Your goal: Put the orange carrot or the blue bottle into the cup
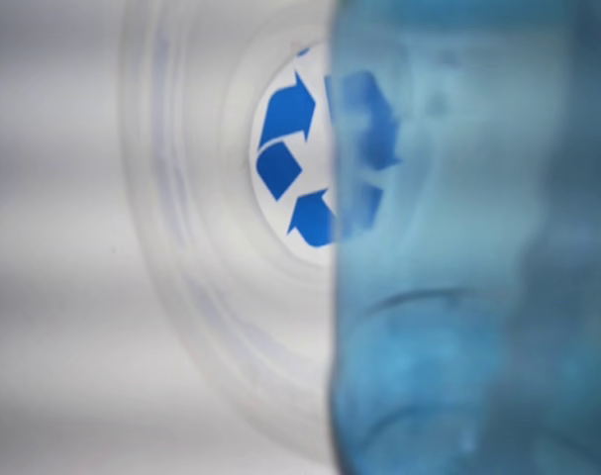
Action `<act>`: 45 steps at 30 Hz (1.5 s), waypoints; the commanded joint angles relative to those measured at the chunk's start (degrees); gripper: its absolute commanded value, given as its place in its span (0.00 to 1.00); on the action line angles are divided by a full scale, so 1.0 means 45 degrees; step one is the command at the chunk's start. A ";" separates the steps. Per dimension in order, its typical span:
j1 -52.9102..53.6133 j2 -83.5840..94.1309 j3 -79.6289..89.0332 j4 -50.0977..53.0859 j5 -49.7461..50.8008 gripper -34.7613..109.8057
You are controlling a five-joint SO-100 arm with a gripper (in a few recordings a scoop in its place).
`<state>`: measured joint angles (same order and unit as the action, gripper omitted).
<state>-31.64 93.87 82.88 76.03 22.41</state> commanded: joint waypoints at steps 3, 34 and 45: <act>-0.0313 0.0547 -0.0469 -0.0078 0.0137 0.42; -0.1074 0.0527 -0.0469 -0.0078 -0.1133 0.48; -0.1172 0.0566 -0.0469 -0.0078 -0.1191 0.48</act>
<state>-35.68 93.87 82.88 76.03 17.23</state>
